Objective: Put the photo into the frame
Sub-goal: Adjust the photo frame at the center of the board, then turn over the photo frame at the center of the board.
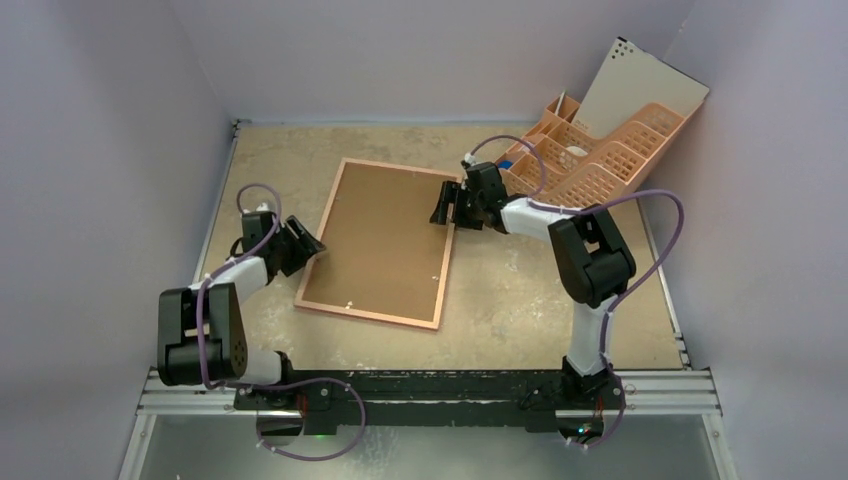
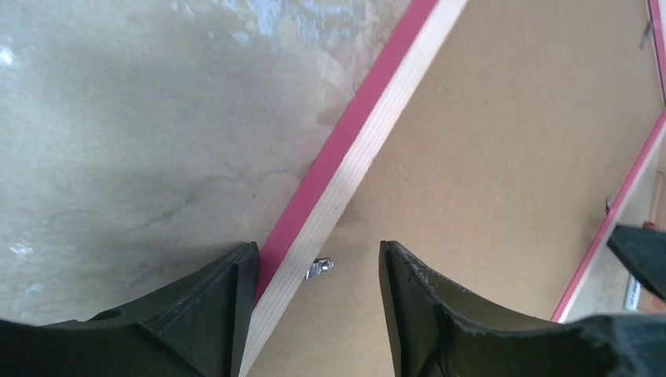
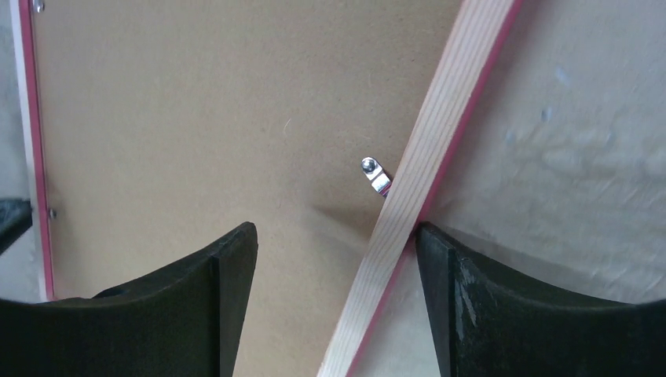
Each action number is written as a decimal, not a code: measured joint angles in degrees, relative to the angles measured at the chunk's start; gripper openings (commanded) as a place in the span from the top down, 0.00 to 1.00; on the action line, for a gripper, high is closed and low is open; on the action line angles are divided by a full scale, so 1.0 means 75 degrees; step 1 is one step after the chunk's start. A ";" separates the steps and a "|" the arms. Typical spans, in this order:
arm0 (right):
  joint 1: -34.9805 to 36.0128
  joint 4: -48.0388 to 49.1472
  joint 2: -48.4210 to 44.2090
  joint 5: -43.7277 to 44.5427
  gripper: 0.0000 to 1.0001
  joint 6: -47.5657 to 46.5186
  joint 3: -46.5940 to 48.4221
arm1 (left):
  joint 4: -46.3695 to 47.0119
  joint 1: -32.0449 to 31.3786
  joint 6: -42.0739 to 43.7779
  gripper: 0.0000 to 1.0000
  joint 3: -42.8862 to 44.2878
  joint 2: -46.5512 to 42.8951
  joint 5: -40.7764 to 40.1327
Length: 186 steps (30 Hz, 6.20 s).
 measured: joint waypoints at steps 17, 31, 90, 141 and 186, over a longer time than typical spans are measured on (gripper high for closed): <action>0.0143 -0.1722 0.0125 0.2422 0.20 -0.0562 0.1093 | -0.0181 -0.0813 -0.1078 0.41 -0.1827 -0.1897 0.2049; 0.3946 -0.2760 0.0233 0.4605 0.38 0.0641 0.3413 | -0.3858 -0.0962 -0.0947 0.41 0.0379 -0.4028 -0.1533; 0.5330 -0.5278 0.3547 0.5319 1.00 0.2008 0.7219 | -0.3582 -0.1620 -0.1967 0.48 -0.1070 -0.4304 -0.1309; 0.3958 -0.3244 -0.1416 0.4593 0.34 0.2113 0.4016 | -0.4503 -0.1638 0.0251 1.00 0.1367 -0.4409 0.1923; 0.2331 -0.2238 -0.1603 0.3748 0.13 0.2101 0.4494 | -0.6065 -0.3646 0.2795 1.00 0.6612 -0.1262 -0.0306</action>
